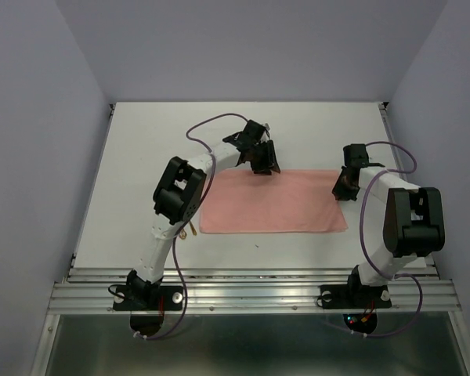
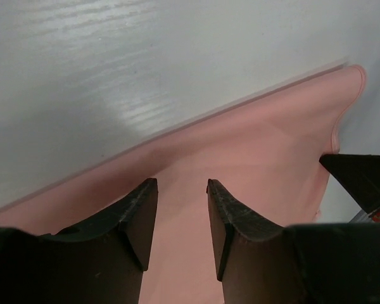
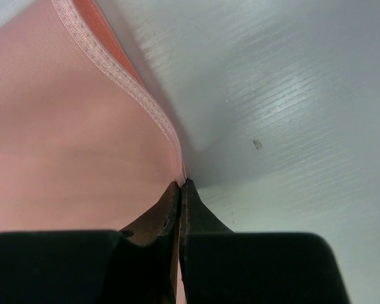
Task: Fold the napkin into a case and place the utensils inside
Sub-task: Pick up the rectangle-folded napkin from the center of the board.
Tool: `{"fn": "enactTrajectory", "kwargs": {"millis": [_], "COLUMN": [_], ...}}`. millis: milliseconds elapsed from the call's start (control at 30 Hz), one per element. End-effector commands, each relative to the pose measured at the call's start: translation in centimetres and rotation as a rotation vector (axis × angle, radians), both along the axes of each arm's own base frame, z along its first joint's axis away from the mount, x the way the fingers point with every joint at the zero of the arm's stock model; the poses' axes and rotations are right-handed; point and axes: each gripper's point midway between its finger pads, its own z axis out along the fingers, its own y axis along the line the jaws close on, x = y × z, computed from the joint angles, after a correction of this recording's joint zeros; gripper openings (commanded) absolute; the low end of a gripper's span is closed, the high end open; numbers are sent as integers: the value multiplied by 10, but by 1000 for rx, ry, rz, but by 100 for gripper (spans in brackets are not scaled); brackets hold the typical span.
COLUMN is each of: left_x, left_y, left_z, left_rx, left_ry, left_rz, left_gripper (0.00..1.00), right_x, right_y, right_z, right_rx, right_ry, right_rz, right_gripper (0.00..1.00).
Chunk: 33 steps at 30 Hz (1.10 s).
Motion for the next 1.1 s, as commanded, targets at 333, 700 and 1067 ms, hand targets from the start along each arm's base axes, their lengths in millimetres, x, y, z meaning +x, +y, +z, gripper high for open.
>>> {"fn": "enactTrajectory", "kwargs": {"millis": [333, 700, 1067], "left_x": [-17, -41, -65], "left_y": [78, 184, 209], "left_z": [71, 34, 20], "left_rx": [59, 187, 246], "left_ry": [-118, -77, -69], "left_rz": [94, 288, 330], "left_gripper": [49, 49, 49], "right_x": [-6, -3, -4], "right_y": [3, 15, 26], "right_z": [31, 75, 86], "right_rx": [-13, -4, 9], "right_ry": [-57, -141, -162], "right_rz": [-2, 45, 68], "right_gripper": [1, 1, 1]}}
